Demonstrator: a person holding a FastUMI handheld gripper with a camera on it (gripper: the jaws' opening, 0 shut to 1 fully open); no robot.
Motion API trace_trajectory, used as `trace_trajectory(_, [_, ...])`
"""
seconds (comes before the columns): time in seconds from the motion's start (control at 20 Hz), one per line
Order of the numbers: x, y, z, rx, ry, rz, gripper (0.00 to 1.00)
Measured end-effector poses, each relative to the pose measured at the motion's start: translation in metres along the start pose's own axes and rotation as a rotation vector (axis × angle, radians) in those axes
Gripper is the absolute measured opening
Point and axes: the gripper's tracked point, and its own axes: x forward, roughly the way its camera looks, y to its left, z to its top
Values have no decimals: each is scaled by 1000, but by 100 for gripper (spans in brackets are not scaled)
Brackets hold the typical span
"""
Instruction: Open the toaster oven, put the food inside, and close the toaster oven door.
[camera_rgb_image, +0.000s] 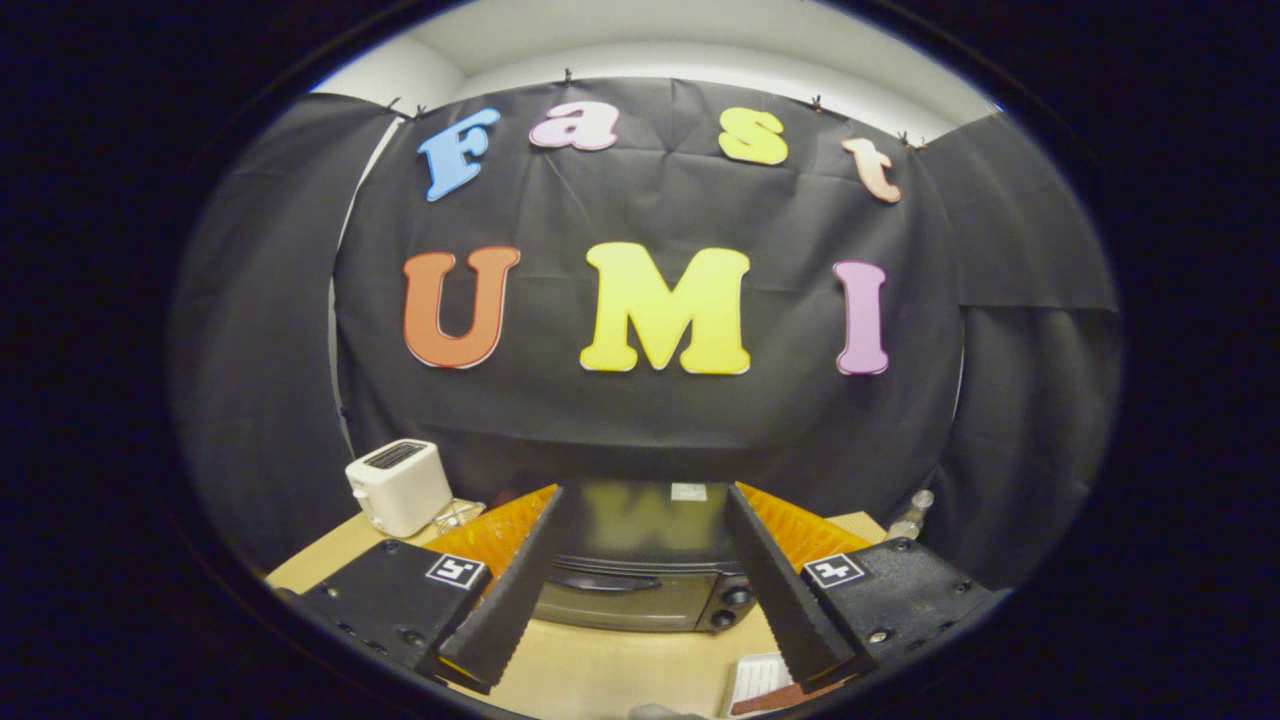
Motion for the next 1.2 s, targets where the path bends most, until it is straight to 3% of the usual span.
trace_trajectory(0.25, [54,33,-47,-2,38,0,100])
trace_trajectory(0.5, [92,30,-94,3,152,-49,100])
trace_trajectory(0.8, [88,27,-112,66,208,-27,100])
trace_trajectory(1.2, [50,30,-127,32,233,-25,100])
